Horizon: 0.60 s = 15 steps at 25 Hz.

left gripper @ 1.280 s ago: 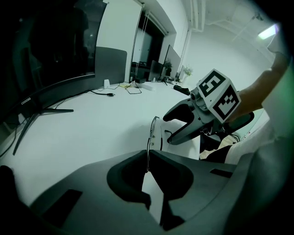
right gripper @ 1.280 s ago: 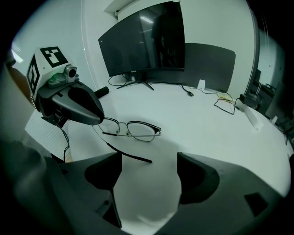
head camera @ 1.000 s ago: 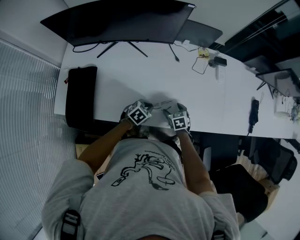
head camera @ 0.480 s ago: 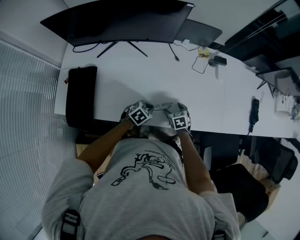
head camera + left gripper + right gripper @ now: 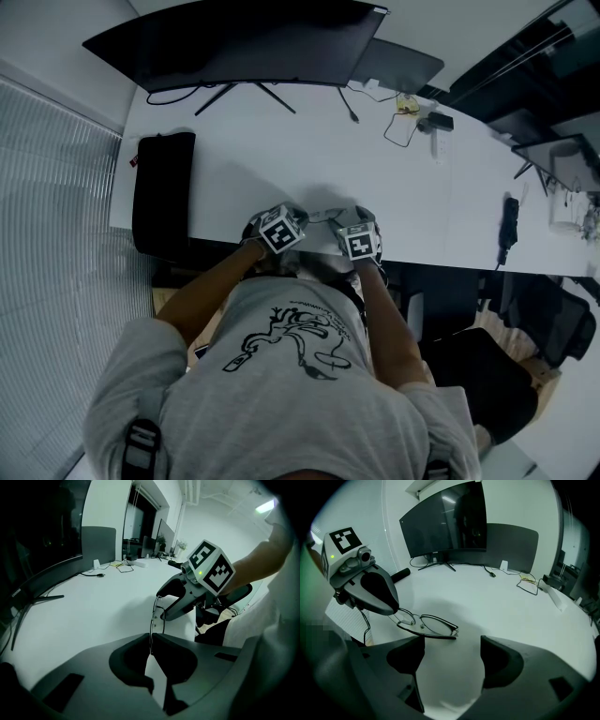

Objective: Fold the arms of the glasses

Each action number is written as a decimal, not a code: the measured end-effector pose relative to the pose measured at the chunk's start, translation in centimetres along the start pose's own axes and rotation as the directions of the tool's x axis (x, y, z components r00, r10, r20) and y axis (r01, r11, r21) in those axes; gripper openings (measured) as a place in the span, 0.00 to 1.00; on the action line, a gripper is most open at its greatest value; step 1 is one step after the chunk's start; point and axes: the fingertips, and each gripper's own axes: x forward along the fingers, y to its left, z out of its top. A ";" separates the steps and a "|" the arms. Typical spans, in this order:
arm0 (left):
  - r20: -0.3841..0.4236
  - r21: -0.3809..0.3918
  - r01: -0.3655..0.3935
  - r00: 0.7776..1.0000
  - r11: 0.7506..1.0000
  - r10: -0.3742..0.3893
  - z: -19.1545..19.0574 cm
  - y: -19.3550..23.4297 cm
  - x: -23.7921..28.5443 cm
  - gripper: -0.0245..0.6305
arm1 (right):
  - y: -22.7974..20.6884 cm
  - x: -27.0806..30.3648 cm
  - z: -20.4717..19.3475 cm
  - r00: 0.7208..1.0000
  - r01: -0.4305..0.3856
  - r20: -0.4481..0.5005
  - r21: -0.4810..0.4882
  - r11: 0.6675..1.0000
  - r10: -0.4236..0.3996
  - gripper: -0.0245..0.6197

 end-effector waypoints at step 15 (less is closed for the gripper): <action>0.036 0.168 -0.229 0.973 0.959 0.226 0.0 2.8 -0.6 0.09 | 1.3 -1.8 1.1 0.995 -0.019 0.095 0.053 0.998 0.014 0.48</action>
